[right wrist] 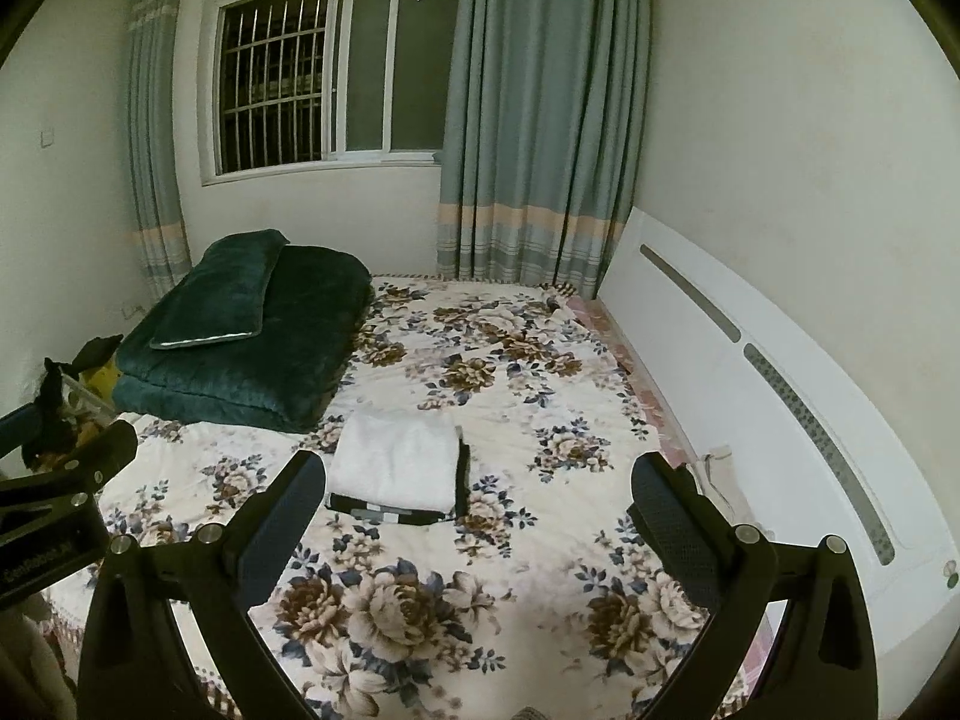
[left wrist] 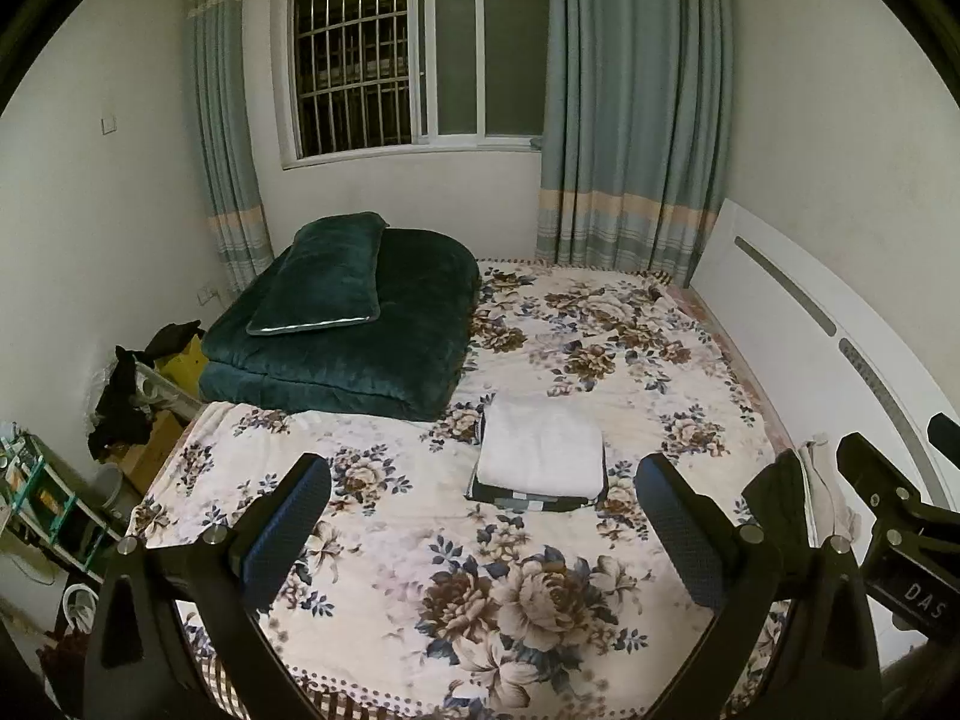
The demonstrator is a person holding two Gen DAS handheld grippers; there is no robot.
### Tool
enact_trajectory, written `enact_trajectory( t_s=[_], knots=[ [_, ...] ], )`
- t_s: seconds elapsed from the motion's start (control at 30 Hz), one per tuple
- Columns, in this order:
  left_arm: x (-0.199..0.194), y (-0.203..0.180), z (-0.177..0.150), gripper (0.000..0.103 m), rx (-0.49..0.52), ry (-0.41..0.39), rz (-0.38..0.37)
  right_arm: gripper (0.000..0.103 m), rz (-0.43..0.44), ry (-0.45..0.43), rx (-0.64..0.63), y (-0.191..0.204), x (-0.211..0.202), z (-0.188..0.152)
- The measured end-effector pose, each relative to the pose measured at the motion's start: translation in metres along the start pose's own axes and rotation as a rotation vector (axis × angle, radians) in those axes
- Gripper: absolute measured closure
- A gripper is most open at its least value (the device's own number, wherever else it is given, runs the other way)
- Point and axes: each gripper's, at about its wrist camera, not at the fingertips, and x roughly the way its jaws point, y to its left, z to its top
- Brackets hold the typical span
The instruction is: Fold small clothes
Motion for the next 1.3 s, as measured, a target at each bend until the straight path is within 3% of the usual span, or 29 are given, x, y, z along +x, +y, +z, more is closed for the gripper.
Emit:
enact_trajectory(
  t_s=[1.3],
  knots=[
    [-0.0062,0.0056,-0.0011,0.000,0.002,-0.005,0.007,0.000,0.029,0.002,0.008,-0.0007,0.0025,-0.0061]
  ],
)
